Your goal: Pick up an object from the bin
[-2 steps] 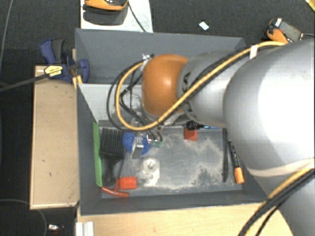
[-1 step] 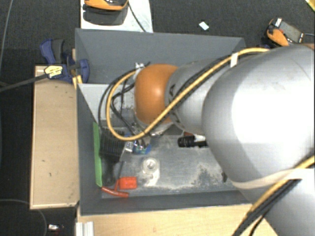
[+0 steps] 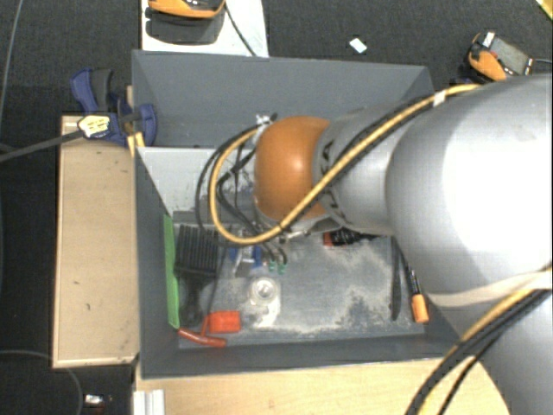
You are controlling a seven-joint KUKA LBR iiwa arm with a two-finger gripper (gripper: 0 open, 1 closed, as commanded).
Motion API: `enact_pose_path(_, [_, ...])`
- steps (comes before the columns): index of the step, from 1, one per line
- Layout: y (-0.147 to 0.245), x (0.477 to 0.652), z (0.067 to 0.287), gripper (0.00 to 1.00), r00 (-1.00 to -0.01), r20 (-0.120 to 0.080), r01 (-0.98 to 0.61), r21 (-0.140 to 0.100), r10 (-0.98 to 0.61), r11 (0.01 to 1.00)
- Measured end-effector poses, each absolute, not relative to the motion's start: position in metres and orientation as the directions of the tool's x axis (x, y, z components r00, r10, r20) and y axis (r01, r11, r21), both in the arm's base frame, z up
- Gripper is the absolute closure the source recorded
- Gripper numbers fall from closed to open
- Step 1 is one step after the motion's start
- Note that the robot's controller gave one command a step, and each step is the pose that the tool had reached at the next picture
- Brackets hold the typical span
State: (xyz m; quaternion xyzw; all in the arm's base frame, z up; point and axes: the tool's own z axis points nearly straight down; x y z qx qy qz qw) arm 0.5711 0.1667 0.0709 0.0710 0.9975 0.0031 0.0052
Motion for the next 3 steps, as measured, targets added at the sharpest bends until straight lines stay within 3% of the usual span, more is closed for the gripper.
enact_pose_path(1, [0.167,0.571,0.071,1.00,-0.990,-0.010,0.142,0.007,0.142,0.990])
enact_pose_path(2, [0.166,0.568,0.093,1.00,-0.990,-0.001,0.142,0.004,0.142,0.990])
enact_pose_path(3, [0.167,0.572,0.131,1.00,-0.990,-0.014,0.140,0.009,0.140,0.990])
